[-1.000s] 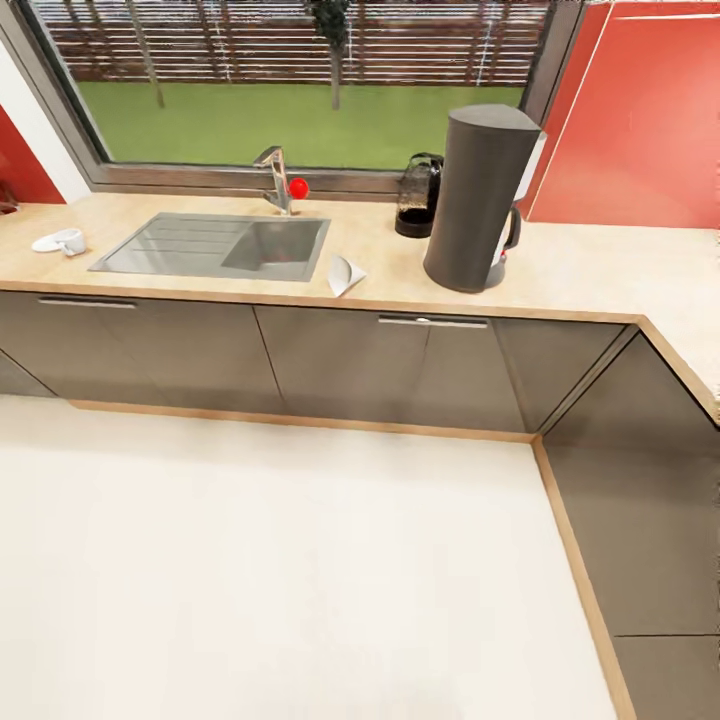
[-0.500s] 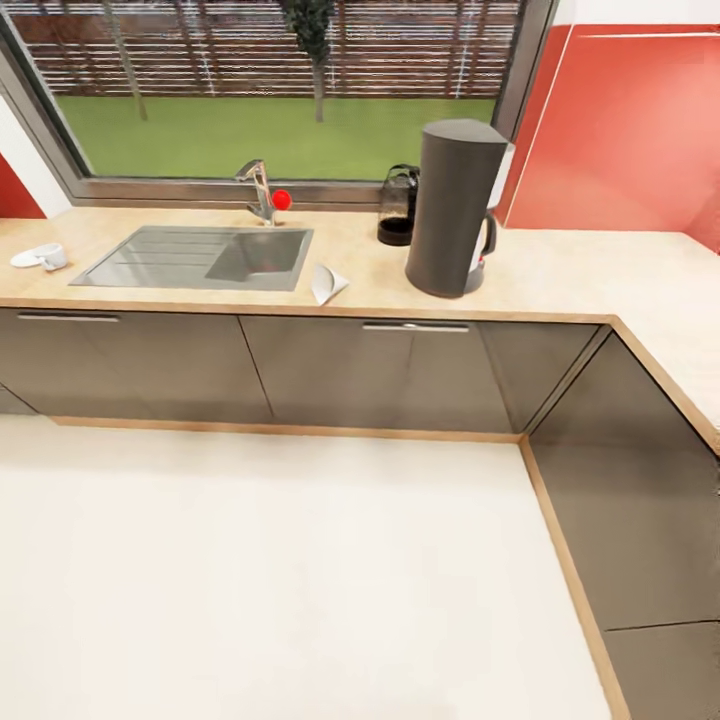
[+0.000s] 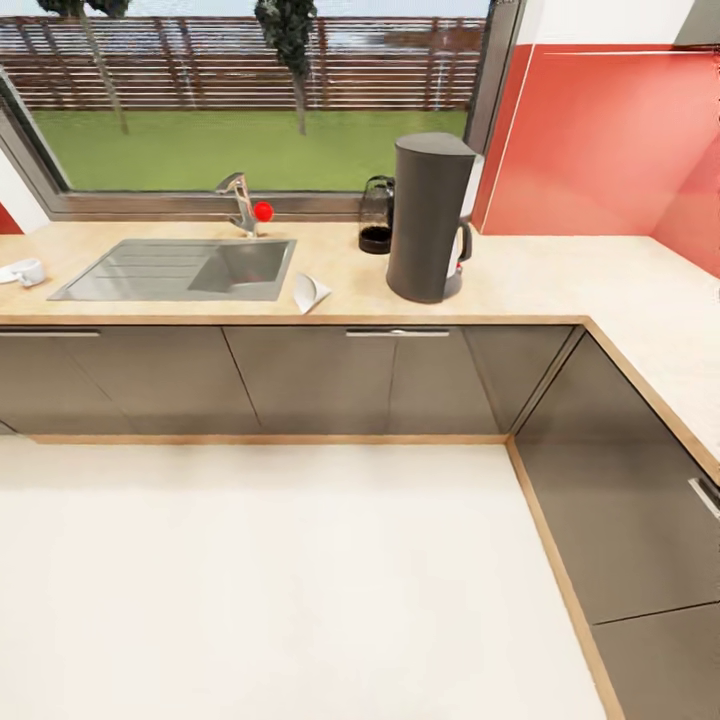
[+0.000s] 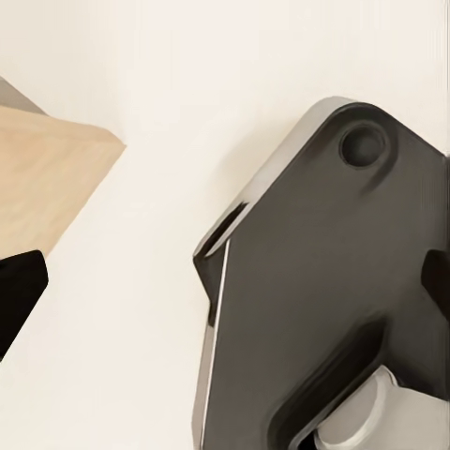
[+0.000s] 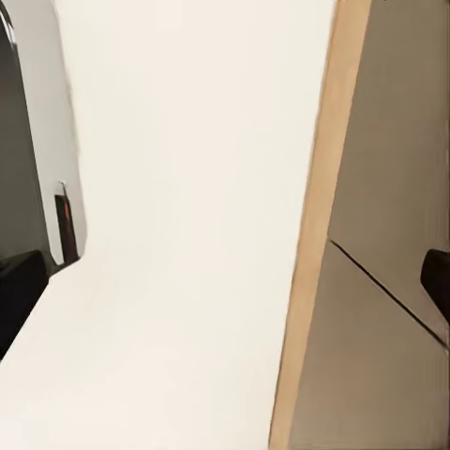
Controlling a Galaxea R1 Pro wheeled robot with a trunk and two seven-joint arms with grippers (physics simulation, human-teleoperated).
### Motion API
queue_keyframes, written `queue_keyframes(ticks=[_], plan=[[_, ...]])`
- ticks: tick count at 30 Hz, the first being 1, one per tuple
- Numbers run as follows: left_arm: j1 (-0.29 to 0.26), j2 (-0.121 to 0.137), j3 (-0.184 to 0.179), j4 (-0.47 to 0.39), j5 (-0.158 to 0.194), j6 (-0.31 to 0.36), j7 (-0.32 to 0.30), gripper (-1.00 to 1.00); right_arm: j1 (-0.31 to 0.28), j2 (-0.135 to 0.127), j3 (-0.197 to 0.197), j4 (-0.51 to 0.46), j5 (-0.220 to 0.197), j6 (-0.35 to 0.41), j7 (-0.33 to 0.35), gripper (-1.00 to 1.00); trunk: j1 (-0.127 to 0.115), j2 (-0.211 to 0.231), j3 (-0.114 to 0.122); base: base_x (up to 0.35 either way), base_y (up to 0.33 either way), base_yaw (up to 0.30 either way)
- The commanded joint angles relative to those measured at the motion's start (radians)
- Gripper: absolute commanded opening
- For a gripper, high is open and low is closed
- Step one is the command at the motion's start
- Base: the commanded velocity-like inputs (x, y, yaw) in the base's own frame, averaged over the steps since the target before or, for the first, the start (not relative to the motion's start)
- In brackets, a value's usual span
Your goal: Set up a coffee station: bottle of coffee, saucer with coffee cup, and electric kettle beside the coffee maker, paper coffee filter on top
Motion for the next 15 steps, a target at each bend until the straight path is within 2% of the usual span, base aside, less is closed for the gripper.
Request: queue_keyframes(ticks=[1,4,7,9,15], plan=[[0.000,0.000,0.002,-0.004,0.011,0.001,-0.011,1.00,-0.001,-0.003,-0.005,0.003,0.013,-0.002,-0.006,1.00,0.000,-0.001,0.001,0.000,0.000,-0.028],[0.000,-0.001,0.002,-0.017,0.011,0.000,-0.012,1.00,-0.001,-0.004,-0.002,0.001,0.032,-0.005,-0.008,1.00,0.000,-0.001,0.006,0.000,0.000,-0.014],[0.000,-0.003,0.002,-0.024,0.014,0.000,-0.013,1.00,-0.001,-0.004,-0.001,-0.001,0.076,-0.011,-0.009,1.00,0.000,-0.001,0.011,0.000,0.000,-0.006],[0.000,-0.004,0.002,-0.025,0.014,0.001,-0.014,1.00,-0.001,-0.004,0.000,-0.002,0.092,-0.015,-0.009,1.00,0.000,-0.001,0.014,0.000,0.000,-0.003],[0.000,-0.025,-0.003,-0.037,0.011,0.003,-0.017,1.00,-0.001,-0.002,-0.001,0.001,0.131,-0.055,-0.009,1.00,0.000,-0.001,0.024,0.000,0.000,-0.011]])
